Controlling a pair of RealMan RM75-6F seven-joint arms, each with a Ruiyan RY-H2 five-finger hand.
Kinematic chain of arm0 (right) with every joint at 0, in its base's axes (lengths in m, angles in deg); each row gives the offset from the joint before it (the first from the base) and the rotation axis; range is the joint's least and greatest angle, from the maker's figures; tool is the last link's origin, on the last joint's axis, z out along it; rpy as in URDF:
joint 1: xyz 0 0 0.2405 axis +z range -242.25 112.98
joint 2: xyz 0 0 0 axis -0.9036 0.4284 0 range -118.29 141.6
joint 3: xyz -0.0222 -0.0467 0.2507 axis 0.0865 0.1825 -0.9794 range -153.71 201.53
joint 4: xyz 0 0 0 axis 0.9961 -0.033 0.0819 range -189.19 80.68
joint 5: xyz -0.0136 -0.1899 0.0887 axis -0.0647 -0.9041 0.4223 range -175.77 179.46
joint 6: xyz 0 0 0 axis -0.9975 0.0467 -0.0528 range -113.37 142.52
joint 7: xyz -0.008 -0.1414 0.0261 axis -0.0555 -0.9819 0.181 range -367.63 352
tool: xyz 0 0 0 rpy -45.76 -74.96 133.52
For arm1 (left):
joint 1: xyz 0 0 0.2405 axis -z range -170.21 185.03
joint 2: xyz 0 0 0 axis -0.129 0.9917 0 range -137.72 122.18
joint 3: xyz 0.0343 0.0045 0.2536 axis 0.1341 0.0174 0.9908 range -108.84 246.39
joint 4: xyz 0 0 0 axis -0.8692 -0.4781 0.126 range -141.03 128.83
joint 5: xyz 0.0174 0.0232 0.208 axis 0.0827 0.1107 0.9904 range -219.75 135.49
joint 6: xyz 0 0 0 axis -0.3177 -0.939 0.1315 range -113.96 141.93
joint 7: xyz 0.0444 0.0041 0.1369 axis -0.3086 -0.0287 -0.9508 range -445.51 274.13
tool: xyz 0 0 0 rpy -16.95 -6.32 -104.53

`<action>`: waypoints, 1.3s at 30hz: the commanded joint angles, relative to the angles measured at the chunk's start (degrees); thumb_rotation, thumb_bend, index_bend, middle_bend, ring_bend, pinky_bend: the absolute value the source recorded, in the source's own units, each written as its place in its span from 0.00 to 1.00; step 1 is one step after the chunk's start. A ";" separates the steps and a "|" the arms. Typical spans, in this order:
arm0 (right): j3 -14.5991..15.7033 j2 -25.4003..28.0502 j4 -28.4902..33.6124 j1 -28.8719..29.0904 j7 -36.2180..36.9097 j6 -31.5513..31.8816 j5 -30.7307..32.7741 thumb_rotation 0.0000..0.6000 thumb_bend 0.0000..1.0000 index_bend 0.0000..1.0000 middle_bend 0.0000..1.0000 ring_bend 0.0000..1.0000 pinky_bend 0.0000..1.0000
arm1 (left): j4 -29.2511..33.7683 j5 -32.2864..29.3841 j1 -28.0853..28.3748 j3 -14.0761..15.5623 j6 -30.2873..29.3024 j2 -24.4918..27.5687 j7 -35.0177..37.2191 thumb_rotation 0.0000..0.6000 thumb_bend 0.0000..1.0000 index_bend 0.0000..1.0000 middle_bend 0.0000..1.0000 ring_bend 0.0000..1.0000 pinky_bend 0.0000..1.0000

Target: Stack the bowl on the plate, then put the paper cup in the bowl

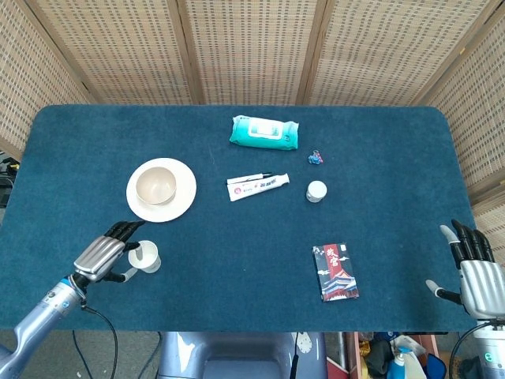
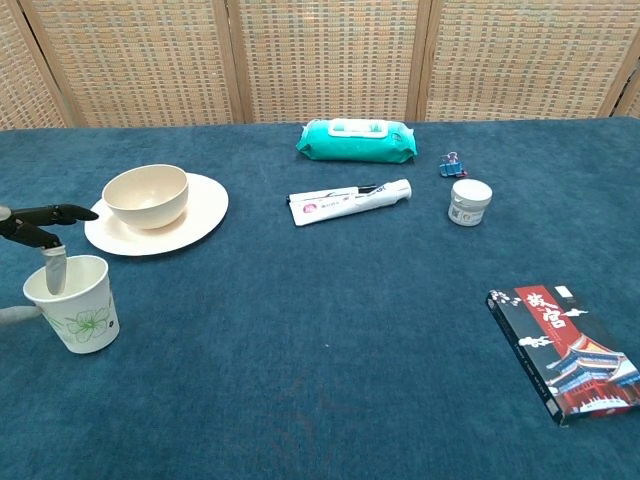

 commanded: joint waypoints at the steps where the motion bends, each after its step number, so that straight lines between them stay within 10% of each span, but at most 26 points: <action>1: -0.01 -0.01 0.01 0.01 0.01 -0.03 0.03 1.00 0.00 0.06 0.00 0.00 0.00 | 0.28 -0.49 0.34 0.12 0.84 0.15 -0.27 1.00 0.37 0.51 0.00 0.00 0.00; 22: 0.15 -0.28 0.22 0.22 -0.11 -0.37 -0.02 1.00 0.00 0.06 0.00 0.00 0.00 | 4.88 -3.91 2.38 -5.18 -1.64 5.16 -0.98 1.00 0.39 0.58 0.00 0.00 0.00; 30: 0.06 -0.40 0.50 0.54 -0.39 -0.67 -0.05 1.00 0.00 0.06 0.00 0.00 0.00 | -0.67 -22.89 11.79 -16.25 9.53 3.07 -5.82 1.00 0.41 0.58 0.00 0.00 0.00; 39: -0.08 -0.74 0.05 0.94 -0.82 -1.89 1.05 1.00 0.00 0.06 0.00 0.00 0.00 | -9.06 -34.03 17.60 -18.82 16.51 -3.54 -8.44 1.00 0.41 0.58 0.00 0.00 0.00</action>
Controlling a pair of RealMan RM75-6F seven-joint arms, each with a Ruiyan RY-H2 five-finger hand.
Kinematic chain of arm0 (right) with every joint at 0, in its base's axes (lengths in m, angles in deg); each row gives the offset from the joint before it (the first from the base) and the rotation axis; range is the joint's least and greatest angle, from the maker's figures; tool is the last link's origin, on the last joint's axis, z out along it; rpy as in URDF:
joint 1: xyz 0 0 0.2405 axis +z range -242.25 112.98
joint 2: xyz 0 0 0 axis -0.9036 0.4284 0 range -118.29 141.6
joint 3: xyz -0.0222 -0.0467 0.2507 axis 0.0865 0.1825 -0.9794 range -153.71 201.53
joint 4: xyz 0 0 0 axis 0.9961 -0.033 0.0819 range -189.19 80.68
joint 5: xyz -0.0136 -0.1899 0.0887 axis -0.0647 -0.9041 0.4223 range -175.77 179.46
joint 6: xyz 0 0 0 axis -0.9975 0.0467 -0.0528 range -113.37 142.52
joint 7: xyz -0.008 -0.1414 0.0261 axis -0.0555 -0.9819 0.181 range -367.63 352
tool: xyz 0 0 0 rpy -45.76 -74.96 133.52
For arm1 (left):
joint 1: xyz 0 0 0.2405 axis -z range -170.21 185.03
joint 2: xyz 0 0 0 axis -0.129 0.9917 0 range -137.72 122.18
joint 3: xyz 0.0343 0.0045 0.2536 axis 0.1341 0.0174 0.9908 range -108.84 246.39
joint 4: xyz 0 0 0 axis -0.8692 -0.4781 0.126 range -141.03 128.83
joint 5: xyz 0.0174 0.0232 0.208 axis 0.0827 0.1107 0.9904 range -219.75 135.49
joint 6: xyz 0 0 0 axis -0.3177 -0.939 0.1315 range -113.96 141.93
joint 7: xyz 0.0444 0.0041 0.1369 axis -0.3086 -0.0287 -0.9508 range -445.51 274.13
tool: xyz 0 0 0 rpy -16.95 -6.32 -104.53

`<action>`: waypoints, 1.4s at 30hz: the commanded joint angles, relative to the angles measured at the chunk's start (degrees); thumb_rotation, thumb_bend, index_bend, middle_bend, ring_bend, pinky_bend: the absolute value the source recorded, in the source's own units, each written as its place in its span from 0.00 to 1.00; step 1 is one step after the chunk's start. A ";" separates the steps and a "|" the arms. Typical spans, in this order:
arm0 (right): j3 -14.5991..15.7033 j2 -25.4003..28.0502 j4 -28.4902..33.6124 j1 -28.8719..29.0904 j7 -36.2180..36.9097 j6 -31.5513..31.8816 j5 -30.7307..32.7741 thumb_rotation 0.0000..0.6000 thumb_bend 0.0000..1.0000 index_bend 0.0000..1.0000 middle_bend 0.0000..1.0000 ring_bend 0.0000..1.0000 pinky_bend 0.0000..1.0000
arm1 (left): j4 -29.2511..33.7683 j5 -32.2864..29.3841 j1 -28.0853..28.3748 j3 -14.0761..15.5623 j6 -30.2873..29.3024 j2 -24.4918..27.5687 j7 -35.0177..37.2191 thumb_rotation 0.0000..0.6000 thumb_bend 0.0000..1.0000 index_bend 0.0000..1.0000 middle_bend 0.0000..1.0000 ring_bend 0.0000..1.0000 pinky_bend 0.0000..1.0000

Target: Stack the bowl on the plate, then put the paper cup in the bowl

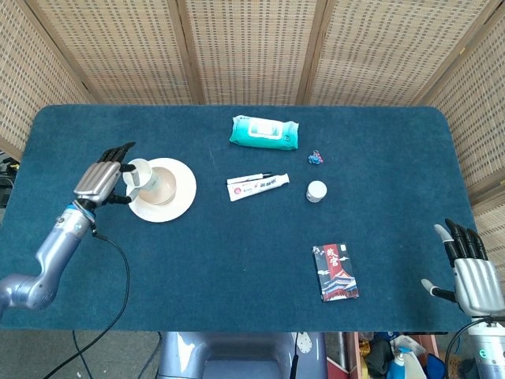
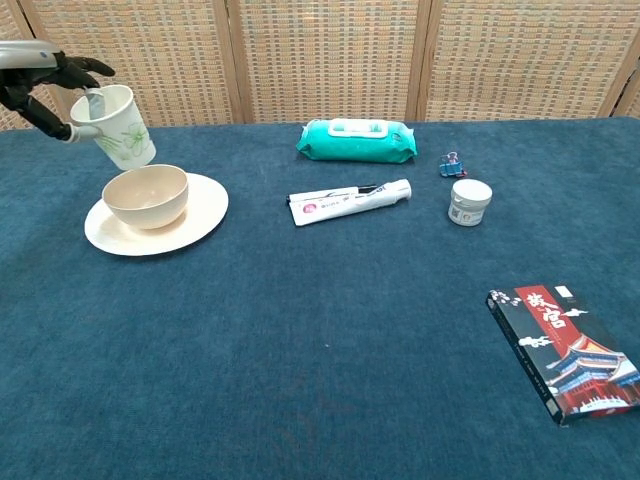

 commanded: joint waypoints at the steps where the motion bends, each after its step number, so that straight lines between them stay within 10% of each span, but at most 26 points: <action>1: -0.07 -0.16 -0.24 0.14 -0.04 -0.47 0.48 1.00 0.00 0.06 0.00 0.00 0.00 | -4.94 -4.06 2.76 -1.10 3.06 -4.04 -1.39 1.00 0.41 0.58 0.00 0.00 0.00; 31: -0.33 -0.55 -1.13 0.94 0.13 -2.22 1.89 1.00 0.00 0.06 0.00 0.00 0.00 | -10.98 -8.23 4.36 0.46 7.95 -8.39 -0.51 1.00 0.41 0.57 0.00 0.00 0.00; 35: -0.33 -0.61 -1.23 0.97 0.12 -2.32 1.99 1.00 0.00 0.06 0.00 0.00 0.00 | -11.62 -8.37 4.56 0.71 8.32 -8.95 -0.73 1.00 0.40 0.45 0.00 0.00 0.00; 42: -0.26 -0.57 -1.49 1.03 0.57 -2.27 1.76 1.00 0.00 0.06 0.00 0.00 0.00 | -9.96 -11.51 5.38 1.35 8.25 -7.81 -4.20 1.00 0.10 0.08 0.00 0.00 0.00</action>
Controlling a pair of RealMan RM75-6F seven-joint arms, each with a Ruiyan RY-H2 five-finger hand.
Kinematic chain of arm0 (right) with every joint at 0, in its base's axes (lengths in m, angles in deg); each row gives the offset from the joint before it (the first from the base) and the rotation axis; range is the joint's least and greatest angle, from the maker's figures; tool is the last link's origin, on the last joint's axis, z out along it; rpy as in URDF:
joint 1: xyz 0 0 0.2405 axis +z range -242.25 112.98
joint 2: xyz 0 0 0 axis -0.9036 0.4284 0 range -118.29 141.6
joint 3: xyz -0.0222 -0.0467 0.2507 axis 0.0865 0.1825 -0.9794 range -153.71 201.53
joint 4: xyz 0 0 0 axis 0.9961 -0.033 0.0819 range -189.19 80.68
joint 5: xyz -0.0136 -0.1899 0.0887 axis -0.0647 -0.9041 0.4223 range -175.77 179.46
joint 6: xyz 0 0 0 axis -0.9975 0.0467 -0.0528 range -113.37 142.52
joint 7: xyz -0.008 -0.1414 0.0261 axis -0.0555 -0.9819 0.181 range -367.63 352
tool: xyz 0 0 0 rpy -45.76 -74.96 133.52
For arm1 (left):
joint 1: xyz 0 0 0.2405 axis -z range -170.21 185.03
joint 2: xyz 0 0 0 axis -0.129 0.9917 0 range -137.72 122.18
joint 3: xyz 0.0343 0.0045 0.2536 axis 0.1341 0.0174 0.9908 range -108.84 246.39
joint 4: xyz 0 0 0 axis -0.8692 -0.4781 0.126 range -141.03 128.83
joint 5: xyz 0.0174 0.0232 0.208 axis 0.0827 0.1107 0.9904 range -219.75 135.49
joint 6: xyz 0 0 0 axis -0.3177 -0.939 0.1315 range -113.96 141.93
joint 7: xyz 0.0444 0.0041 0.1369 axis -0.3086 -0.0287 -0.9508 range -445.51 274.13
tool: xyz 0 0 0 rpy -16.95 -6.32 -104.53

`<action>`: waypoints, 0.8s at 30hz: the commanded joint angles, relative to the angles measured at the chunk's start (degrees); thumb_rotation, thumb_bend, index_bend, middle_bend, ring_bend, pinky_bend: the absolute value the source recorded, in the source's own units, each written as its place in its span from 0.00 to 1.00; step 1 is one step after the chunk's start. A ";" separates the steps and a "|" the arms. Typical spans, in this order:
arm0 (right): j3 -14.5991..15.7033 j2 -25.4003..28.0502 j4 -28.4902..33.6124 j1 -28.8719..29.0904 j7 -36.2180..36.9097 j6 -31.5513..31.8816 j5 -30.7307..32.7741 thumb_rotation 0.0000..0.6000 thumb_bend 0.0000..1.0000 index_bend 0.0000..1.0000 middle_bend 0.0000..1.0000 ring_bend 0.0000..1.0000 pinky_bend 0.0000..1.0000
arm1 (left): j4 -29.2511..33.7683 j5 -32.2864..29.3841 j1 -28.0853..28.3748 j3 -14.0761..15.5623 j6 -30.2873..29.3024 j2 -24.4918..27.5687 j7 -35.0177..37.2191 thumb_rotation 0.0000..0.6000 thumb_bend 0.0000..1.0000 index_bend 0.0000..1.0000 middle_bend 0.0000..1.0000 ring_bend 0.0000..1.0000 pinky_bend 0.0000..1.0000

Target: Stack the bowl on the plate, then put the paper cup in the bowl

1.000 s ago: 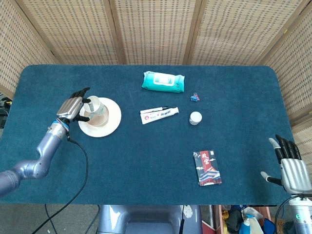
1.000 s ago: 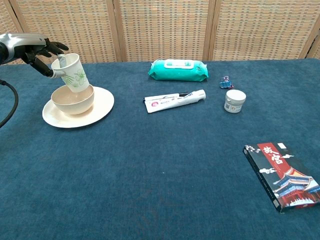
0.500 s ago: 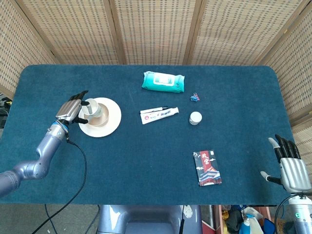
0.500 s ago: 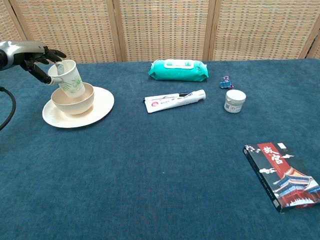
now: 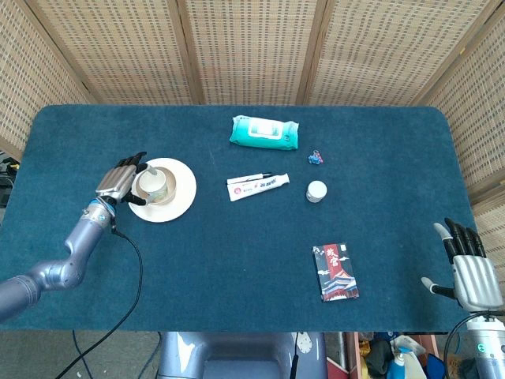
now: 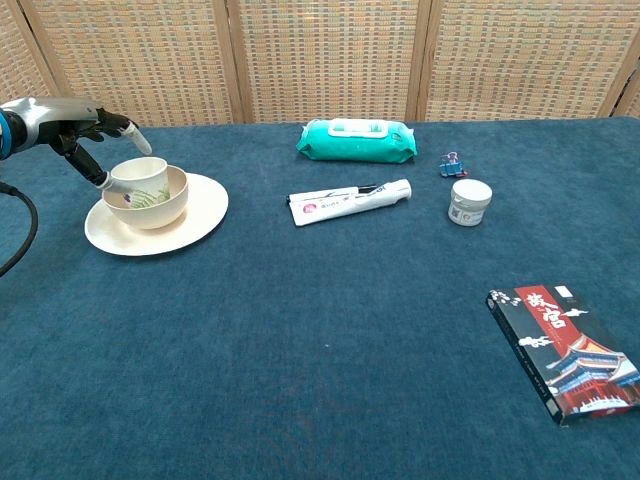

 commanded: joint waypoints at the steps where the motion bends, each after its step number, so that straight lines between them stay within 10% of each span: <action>1: 0.02 0.03 0.01 -0.04 0.10 0.13 -0.10 1.00 0.00 0.06 0.00 0.00 0.00 | 1.99 -1.74 0.36 0.07 -0.73 1.20 -1.55 1.00 0.07 0.05 0.00 0.00 0.00; 15: 0.35 0.83 1.07 -0.71 0.83 1.82 -1.32 1.00 0.00 0.06 0.00 0.00 0.00 | 20.11 6.12 -9.96 -0.75 -16.06 14.33 3.02 1.00 0.00 0.00 0.00 0.00 0.00; 24: 0.63 1.24 1.44 -1.37 1.51 3.43 -2.47 1.00 0.00 0.06 0.00 0.00 0.00 | 29.73 17.75 -29.39 8.09 -39.23 19.93 6.13 1.00 0.00 0.00 0.00 0.00 0.00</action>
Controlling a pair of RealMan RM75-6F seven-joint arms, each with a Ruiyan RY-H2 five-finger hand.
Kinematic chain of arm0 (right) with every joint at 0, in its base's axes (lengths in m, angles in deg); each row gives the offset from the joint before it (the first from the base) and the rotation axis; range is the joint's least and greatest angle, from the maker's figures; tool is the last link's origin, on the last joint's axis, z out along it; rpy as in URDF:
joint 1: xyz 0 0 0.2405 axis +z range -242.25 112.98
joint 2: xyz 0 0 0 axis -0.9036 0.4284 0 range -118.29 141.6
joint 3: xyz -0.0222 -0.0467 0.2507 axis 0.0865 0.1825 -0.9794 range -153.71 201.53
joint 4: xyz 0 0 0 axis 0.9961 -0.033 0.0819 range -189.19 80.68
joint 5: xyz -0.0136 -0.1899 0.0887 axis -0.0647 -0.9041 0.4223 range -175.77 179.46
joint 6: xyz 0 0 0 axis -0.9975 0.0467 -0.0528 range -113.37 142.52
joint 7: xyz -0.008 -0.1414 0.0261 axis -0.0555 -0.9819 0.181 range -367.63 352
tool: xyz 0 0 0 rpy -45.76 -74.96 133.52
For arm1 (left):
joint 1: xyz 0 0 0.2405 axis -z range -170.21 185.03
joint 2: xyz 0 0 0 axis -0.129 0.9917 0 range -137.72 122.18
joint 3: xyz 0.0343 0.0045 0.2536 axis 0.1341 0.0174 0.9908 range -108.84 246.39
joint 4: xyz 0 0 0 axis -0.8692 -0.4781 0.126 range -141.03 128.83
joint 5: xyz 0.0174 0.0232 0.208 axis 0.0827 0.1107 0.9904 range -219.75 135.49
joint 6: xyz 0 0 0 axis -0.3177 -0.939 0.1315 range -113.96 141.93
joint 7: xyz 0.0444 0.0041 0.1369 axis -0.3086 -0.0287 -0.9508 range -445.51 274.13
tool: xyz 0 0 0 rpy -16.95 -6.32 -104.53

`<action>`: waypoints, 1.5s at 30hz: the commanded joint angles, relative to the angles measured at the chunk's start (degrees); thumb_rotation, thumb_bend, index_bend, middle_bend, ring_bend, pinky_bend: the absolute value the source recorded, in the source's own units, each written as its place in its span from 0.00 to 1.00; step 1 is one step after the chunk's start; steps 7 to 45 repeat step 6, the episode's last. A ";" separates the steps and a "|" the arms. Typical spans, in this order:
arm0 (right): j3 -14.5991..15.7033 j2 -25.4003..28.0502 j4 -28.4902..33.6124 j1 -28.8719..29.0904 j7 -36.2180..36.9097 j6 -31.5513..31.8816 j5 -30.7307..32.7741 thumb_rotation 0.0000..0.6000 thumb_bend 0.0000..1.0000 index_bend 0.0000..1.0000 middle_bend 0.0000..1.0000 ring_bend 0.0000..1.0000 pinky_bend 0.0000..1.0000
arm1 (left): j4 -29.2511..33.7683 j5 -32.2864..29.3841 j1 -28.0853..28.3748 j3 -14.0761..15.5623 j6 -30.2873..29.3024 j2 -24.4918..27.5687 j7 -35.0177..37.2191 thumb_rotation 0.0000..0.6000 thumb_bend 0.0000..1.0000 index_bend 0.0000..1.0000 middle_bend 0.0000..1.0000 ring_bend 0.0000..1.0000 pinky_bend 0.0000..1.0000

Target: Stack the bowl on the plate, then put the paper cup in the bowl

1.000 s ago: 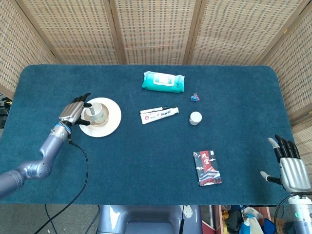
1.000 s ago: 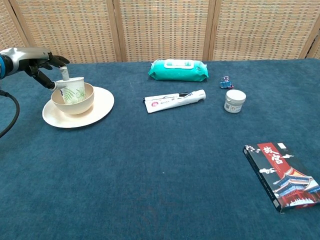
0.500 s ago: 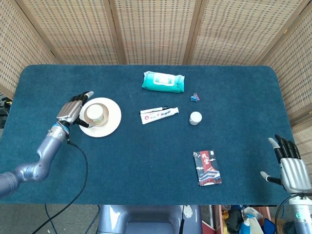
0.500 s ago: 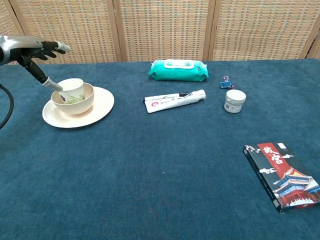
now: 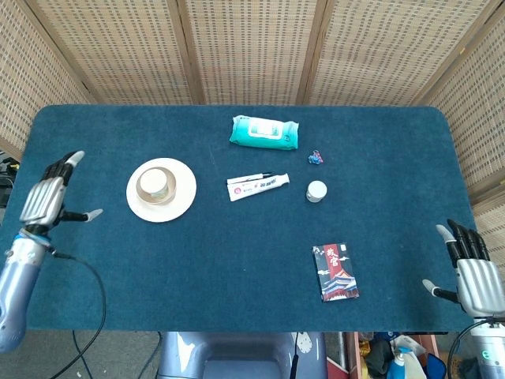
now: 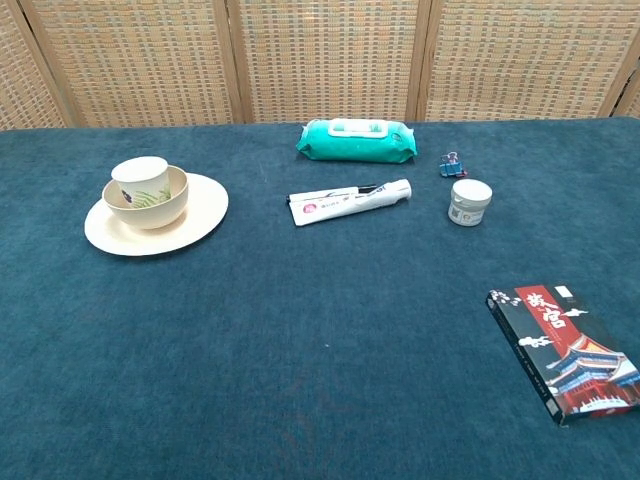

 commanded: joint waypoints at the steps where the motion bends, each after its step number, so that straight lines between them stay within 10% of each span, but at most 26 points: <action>1: 0.03 0.12 0.06 -0.16 0.06 0.42 -0.29 1.00 0.00 0.06 0.00 0.00 0.00 | 4.98 7.14 -9.87 5.85 -10.96 2.76 0.38 1.00 0.00 0.00 0.00 0.00 0.00; 6: 0.05 0.31 0.14 -0.51 0.35 1.38 -0.83 1.00 0.00 0.06 0.00 0.00 0.00 | 5.88 10.92 -15.01 8.66 -17.92 2.55 -3.35 1.00 0.00 0.00 0.00 0.00 0.00; 45: 0.05 0.31 0.14 -0.51 0.35 1.38 -0.83 1.00 0.00 0.06 0.00 0.00 0.00 | 5.88 10.92 -15.01 8.66 -17.92 2.55 -3.35 1.00 0.00 0.00 0.00 0.00 0.00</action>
